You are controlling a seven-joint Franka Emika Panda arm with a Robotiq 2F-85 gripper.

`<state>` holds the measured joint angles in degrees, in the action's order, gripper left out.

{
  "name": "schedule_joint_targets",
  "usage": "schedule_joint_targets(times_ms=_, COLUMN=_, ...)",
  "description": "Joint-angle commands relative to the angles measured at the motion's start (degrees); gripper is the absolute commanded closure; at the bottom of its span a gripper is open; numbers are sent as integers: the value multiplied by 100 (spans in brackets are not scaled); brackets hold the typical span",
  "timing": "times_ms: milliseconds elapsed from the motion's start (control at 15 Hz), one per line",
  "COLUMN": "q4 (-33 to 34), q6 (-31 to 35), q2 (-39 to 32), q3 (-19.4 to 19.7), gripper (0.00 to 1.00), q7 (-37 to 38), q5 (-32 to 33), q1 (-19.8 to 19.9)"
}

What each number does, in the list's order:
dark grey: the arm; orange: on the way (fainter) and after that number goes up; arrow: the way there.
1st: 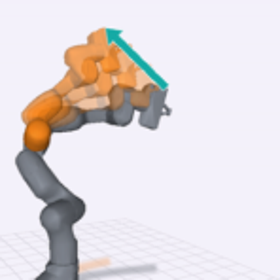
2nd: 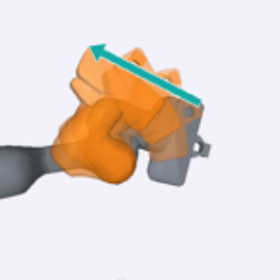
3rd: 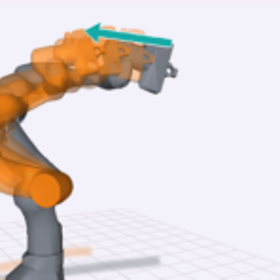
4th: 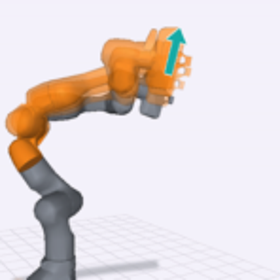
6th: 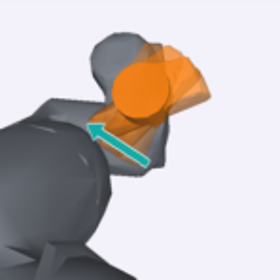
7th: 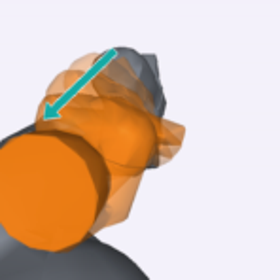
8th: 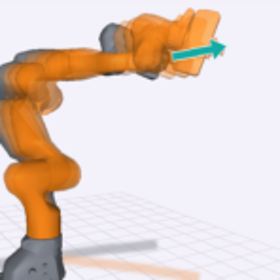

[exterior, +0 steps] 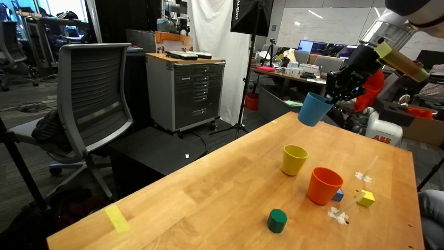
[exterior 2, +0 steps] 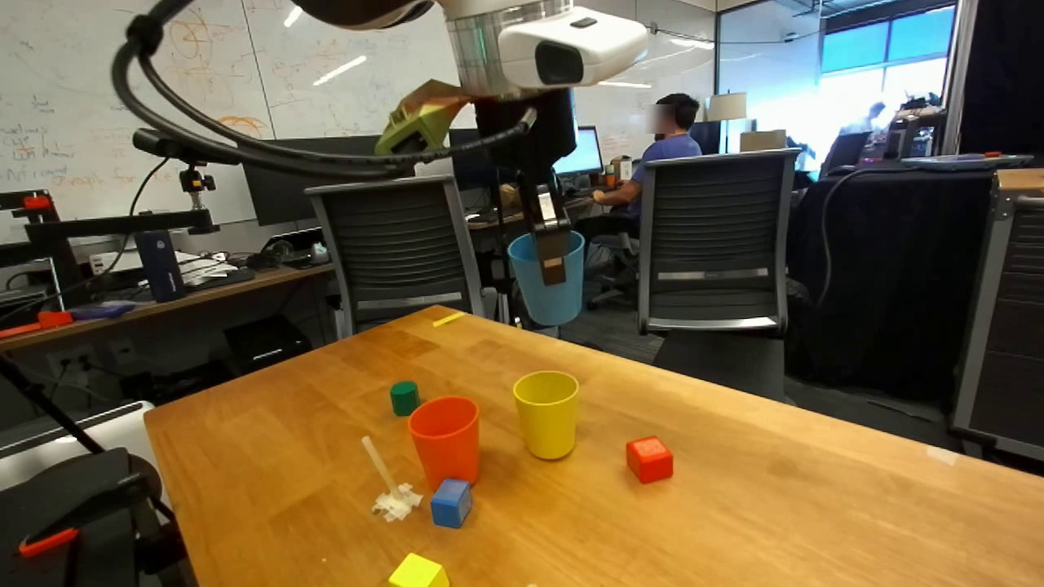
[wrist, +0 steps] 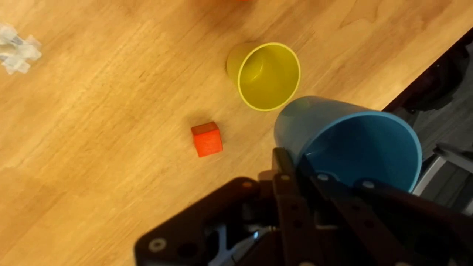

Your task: Stack up the cups

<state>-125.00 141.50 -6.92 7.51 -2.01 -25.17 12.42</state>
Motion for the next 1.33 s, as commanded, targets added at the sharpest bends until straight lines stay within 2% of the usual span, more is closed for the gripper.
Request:
schedule_joint_targets(times_ms=0, q4=26, q6=-47, q2=-77, q3=-42, gripper=99, q7=-220, q5=-191, q1=-45)
schedule_joint_targets(times_ms=667, q4=205, q6=36, q2=-807, q3=-168, gripper=99, q7=-282, q5=-171, q1=-18)
schedule_joint_targets(times_ms=1267, q4=560, q6=271, q2=-1288, q3=-156, gripper=99, q7=46, q5=134, q1=-54)
